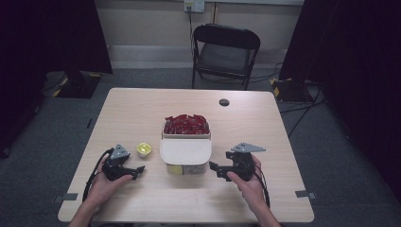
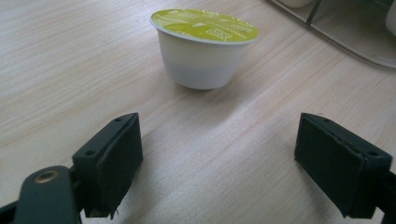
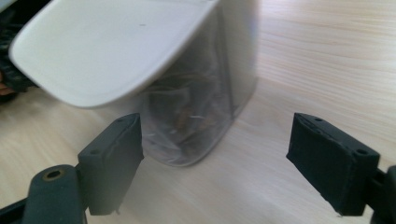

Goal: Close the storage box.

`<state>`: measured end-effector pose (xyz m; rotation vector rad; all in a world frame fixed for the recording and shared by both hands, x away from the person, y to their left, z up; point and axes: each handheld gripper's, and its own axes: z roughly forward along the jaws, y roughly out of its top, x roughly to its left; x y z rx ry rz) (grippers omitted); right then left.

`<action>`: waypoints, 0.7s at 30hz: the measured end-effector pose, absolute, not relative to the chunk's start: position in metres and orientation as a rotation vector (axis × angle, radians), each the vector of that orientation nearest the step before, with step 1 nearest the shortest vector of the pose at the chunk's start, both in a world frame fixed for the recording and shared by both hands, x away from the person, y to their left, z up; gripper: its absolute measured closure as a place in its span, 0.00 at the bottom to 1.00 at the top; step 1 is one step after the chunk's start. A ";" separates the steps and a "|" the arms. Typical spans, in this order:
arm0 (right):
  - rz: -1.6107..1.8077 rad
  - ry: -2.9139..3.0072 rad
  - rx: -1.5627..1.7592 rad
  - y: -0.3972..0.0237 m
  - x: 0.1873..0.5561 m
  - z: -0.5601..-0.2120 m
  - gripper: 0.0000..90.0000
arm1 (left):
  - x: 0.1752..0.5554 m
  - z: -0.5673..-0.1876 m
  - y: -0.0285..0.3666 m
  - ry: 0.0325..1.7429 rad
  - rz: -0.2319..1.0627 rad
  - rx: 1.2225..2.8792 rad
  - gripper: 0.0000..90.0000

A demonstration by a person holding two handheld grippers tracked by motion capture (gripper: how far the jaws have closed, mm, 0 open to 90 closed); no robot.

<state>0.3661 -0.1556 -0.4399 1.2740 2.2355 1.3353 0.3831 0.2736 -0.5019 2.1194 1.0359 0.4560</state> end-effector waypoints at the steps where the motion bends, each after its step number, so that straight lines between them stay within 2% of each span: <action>1: 1.324 2.227 1.280 -0.158 0.367 -0.440 0.20 | 0.383 -0.502 0.274 1.036 0.456 2.120 0.16; 11: 1.241 2.117 1.361 -0.189 0.387 -0.445 0.18 | 0.383 -0.502 0.274 1.036 0.456 2.120 0.16; 21: 1.078 2.107 1.502 -0.216 0.406 -0.471 0.18 | 0.383 -0.502 0.274 1.036 0.456 2.120 0.16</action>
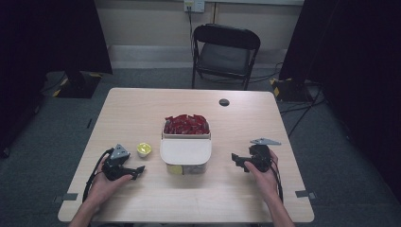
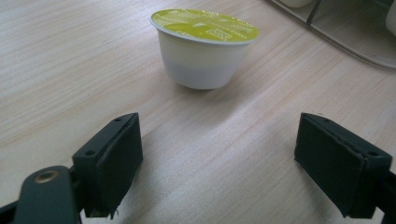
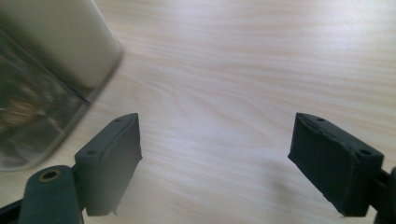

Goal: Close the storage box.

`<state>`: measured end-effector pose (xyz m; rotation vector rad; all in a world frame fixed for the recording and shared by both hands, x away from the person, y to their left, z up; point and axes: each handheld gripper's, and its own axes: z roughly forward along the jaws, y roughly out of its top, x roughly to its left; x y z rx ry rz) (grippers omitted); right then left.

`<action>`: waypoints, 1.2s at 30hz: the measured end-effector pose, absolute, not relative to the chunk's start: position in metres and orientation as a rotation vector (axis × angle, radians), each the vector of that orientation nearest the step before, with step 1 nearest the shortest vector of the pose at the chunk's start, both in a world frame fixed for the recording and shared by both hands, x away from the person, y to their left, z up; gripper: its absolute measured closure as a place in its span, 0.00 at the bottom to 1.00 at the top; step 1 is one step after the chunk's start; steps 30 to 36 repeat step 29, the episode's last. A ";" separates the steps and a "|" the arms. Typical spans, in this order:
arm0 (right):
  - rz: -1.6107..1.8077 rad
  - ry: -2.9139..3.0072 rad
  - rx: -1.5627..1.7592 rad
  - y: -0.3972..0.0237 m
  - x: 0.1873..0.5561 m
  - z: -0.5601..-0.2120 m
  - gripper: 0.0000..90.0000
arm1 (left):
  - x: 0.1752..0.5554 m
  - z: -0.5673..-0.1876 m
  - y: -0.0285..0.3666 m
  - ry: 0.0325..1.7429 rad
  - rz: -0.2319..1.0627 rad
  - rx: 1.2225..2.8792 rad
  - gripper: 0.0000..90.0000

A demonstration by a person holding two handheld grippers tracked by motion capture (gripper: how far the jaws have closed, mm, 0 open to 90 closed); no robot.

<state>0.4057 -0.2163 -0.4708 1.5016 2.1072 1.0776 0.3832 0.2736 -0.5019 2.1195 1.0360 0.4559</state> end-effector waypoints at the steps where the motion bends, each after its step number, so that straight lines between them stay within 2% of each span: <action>1: 1.055 2.105 1.505 -0.217 0.407 -0.473 0.18 | 0.383 -0.502 0.274 1.036 0.456 2.119 0.16; 12: 0.846 2.084 1.503 -0.222 0.411 -0.493 0.17 | 0.383 -0.502 0.275 1.056 0.469 2.109 0.16; 36: 0.865 2.009 1.490 -0.221 0.404 -0.501 0.14 | 0.383 -0.502 0.275 1.054 0.468 2.110 0.16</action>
